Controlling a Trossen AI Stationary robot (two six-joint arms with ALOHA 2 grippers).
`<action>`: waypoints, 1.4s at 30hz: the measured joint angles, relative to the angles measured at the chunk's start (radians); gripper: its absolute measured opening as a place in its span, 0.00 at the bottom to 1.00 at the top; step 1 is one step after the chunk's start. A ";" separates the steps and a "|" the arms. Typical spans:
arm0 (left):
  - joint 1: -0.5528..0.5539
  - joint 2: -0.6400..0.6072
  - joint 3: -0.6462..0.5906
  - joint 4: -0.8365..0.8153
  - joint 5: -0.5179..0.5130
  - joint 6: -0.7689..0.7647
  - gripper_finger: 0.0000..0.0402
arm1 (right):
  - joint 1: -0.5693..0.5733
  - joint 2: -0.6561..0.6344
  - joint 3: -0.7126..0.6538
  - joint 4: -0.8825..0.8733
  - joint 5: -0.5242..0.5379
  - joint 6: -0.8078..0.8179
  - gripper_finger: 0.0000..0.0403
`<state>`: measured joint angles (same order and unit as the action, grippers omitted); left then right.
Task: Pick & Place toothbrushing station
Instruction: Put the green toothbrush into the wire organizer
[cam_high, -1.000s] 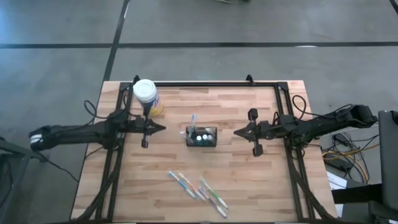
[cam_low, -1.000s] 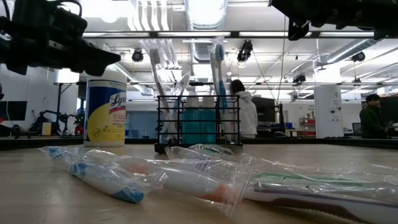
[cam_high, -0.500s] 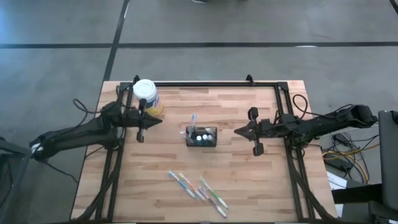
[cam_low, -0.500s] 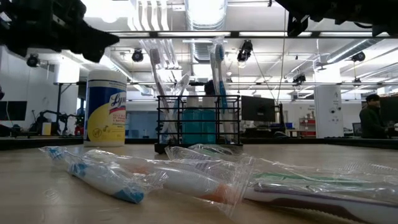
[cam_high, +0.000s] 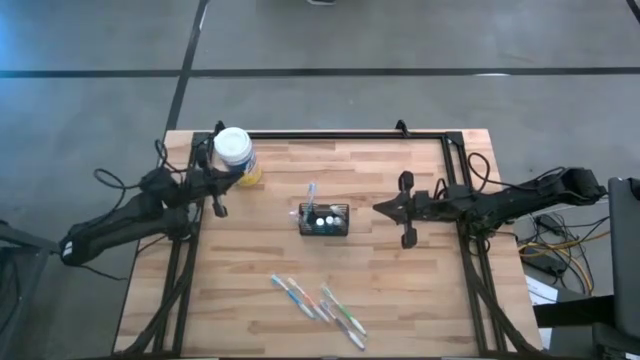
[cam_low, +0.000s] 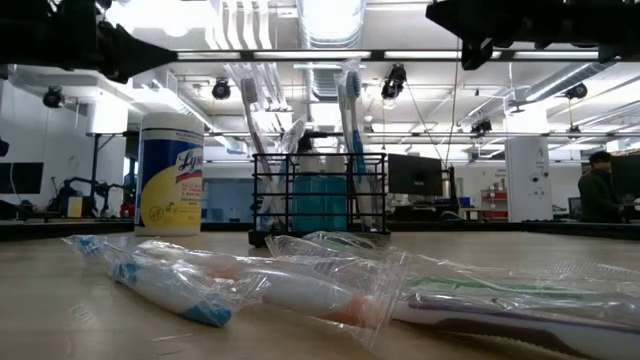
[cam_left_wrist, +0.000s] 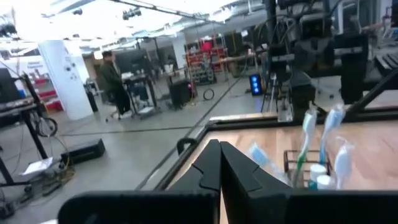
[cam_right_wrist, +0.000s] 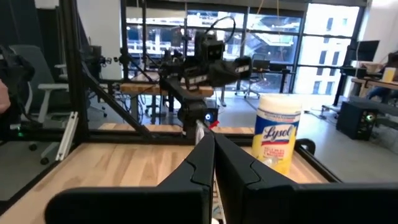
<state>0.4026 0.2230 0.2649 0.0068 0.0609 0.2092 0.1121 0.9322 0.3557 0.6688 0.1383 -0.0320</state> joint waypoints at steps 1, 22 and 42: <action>0.000 -0.001 0.000 0.006 -0.001 0.000 0.00 | 0.000 0.000 0.001 -0.007 0.000 0.000 0.02; 0.000 0.012 -0.199 0.189 0.121 -0.097 0.01 | 0.003 -0.047 0.149 -0.274 -0.132 0.063 0.02; 0.002 0.007 -0.254 0.203 0.110 -0.106 0.03 | 0.006 0.209 0.285 -0.526 -0.029 0.129 0.02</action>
<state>0.4046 0.2304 0.0105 0.2094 0.1707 0.1028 0.1179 1.1414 0.6407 0.1429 0.1089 0.0973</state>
